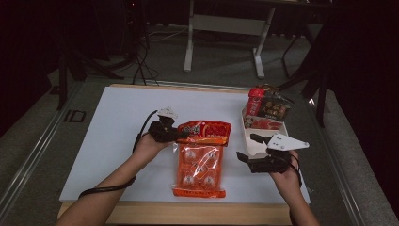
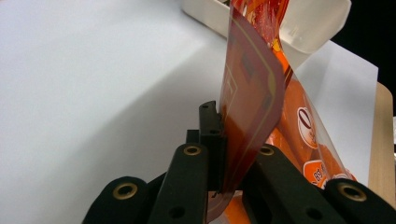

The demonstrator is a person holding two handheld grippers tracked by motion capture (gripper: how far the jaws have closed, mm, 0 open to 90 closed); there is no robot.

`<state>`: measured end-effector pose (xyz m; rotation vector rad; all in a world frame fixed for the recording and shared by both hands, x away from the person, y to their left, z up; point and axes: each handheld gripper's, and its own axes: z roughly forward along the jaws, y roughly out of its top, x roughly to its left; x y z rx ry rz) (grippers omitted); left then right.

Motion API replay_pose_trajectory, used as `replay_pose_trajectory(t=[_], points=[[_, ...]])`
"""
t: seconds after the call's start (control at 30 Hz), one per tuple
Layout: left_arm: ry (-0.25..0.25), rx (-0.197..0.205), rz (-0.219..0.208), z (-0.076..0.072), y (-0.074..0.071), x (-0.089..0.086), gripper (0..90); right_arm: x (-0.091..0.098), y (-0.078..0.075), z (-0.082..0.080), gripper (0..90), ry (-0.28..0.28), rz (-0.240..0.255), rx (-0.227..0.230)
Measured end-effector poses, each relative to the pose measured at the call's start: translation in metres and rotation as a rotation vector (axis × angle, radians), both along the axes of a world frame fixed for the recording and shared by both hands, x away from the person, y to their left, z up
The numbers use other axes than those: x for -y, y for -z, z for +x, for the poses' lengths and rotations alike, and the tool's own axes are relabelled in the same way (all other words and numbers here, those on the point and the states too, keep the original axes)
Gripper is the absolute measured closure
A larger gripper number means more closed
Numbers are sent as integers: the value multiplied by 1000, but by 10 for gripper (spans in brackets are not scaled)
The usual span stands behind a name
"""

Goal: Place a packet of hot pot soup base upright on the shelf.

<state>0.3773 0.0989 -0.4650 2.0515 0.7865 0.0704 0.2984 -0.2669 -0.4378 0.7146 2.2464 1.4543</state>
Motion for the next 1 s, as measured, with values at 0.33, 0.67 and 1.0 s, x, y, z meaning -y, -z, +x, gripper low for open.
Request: replay_pose_trajectory(t=[0.33, 0.67, 1.0], points=[[31, 39, -13, -12, -14, 2, 892, -2, -7, -1, 105, 8, 5, -30], [63, 80, -40, -26, -26, 2, 893, -9, -3, 3, 131, 29, 5, -102], [99, 116, -53, -38, -36, 5, 893, -25, 1, 17, 190, 12, 16, -166]])
